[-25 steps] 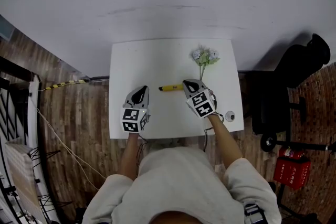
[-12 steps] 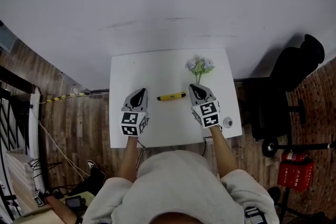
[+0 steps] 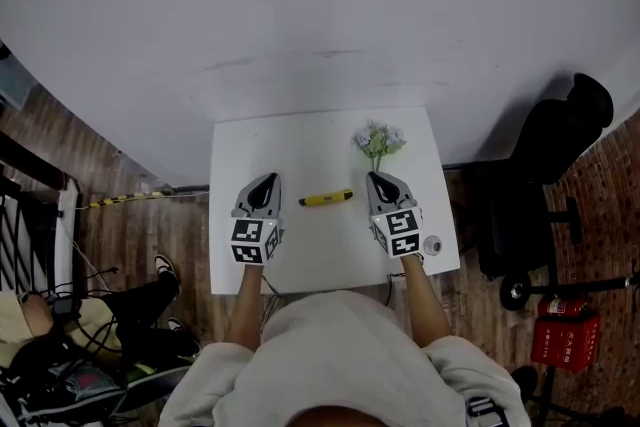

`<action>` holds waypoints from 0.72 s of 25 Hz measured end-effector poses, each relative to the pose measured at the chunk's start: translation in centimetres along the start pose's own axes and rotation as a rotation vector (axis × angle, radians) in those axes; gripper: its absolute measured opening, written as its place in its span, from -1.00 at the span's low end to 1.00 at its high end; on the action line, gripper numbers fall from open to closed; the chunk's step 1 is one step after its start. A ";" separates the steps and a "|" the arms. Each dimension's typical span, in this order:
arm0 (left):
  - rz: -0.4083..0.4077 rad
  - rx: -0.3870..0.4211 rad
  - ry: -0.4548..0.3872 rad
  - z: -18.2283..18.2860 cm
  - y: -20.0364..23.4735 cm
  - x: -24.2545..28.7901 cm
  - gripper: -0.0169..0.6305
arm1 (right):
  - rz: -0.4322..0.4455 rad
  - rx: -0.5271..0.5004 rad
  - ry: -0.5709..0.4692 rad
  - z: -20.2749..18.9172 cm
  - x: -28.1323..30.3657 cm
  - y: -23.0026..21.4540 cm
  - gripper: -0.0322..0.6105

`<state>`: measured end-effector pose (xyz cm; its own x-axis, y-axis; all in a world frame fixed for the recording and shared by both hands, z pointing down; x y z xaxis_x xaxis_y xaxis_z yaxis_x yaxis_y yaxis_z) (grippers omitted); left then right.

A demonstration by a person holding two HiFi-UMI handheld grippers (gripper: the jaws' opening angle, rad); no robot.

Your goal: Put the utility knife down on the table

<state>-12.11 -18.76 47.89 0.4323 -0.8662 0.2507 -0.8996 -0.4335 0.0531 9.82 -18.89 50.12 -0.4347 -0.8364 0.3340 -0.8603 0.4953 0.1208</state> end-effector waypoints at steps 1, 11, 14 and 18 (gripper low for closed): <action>0.002 0.001 -0.006 0.0 -0.2 -0.8 -0.93 | -0.004 -0.002 -0.006 0.1 -0.7 0.4 -0.90; 0.011 0.005 -0.003 0.6 1.0 0.8 -0.93 | -0.027 0.009 -0.019 0.4 0.6 -1.3 -0.90; 0.011 0.005 -0.007 0.6 1.0 0.7 -0.93 | -0.036 0.007 -0.022 0.4 0.5 -1.5 -0.91; 0.011 0.003 -0.004 0.7 1.1 0.8 -0.93 | -0.038 0.004 -0.020 0.5 0.8 -1.6 -0.91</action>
<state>-12.71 -20.13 47.53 0.4229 -0.8718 0.2473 -0.9039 -0.4250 0.0478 10.74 -20.44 49.72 -0.4065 -0.8591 0.3109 -0.8773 0.4621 0.1299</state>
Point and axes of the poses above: the fingertips, and each gripper's own axes: x forward along the fingers, y to its left, z out of its top, the point moved 2 cm from there along -x, backward along the fingers, and after that the axes turned 2 degrees about -x, right-handed, at the moved point
